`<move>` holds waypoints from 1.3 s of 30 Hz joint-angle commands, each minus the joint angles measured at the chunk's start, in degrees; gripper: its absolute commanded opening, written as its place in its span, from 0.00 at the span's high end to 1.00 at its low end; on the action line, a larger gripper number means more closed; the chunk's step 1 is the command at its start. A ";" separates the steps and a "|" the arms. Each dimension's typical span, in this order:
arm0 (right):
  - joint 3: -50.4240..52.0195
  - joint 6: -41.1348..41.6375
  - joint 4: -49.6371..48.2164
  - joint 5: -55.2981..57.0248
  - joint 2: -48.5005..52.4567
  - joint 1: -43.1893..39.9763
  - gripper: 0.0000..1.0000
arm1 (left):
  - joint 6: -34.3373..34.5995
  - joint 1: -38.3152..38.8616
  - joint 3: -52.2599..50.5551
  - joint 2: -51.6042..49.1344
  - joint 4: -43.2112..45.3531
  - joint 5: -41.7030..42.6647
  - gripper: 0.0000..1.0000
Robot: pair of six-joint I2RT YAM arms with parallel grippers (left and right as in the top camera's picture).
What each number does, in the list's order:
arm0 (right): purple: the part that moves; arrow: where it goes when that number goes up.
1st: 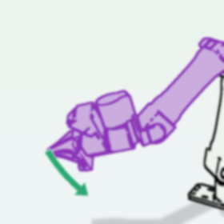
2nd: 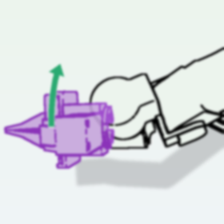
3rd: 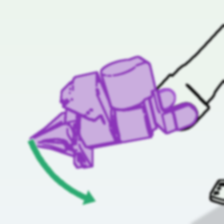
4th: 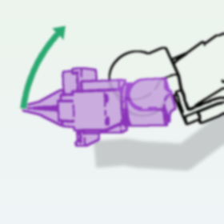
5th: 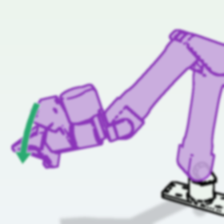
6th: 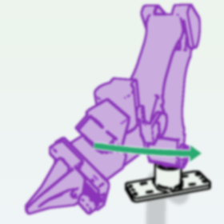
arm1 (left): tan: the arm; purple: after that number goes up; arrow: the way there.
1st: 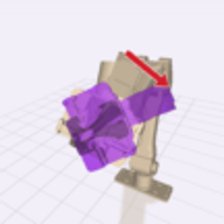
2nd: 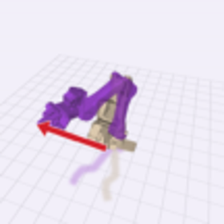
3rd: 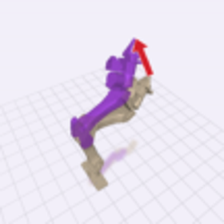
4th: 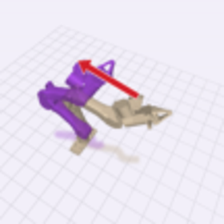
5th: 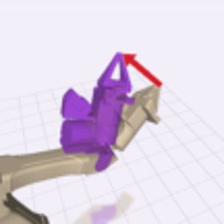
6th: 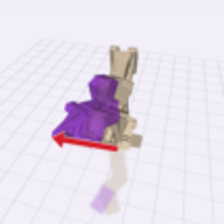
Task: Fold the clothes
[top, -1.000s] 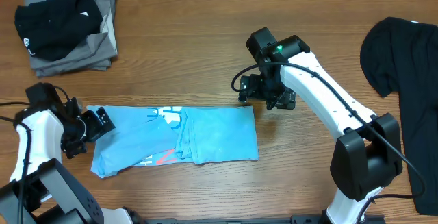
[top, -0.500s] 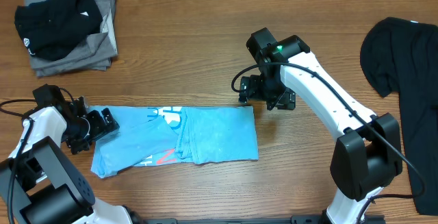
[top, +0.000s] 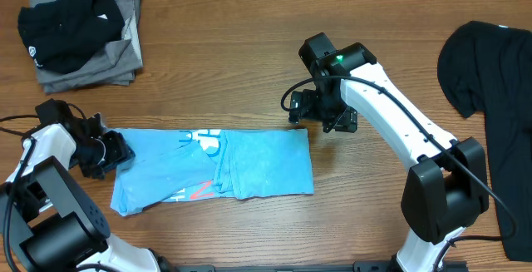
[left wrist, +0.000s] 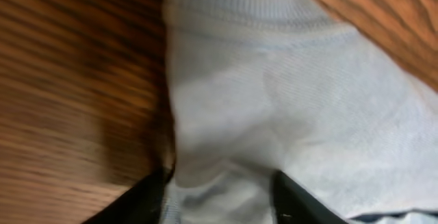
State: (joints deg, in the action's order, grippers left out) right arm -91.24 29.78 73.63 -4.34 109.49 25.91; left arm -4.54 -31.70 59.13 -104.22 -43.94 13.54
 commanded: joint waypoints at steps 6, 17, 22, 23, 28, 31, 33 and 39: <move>-1.40 0.00 -0.11 -0.52 -2.19 0.07 0.00 | 1.18 0.90 -4.24 -5.90 -2.38 3.02 0.96; -1.40 0.00 -0.07 -1.11 -2.16 0.07 0.00 | 6.34 4.20 -0.22 -0.31 -6.01 0.48 0.96; -0.57 -0.02 -1.70 -4.61 -2.16 0.52 0.00 | 10.03 6.84 6.91 5.16 -11.93 -0.39 0.96; -0.13 -0.02 -2.45 -4.61 -2.12 0.76 0.00 | 10.58 7.52 8.46 6.03 -13.38 -0.39 0.96; 3.72 0.00 -7.21 -4.87 -2.12 2.69 0.00 | 11.45 13.09 16.02 8.66 -20.33 -0.44 0.96; 6.60 0.20 -10.10 -5.55 -2.12 4.09 0.00 | 12.79 17.46 18.88 8.68 -22.60 -0.42 0.96; 8.39 0.24 -11.74 -6.51 -2.12 4.70 0.00 | 14.51 20.61 19.61 8.68 -23.12 -0.42 0.96; 13.53 0.20 -13.75 -7.37 -2.08 4.68 0.00 | 18.49 30.03 19.71 8.68 -23.06 -0.44 0.96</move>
State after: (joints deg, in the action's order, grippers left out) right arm -79.66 29.85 60.45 -10.76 109.45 31.00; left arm 10.44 -5.39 77.73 -96.09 -66.85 13.06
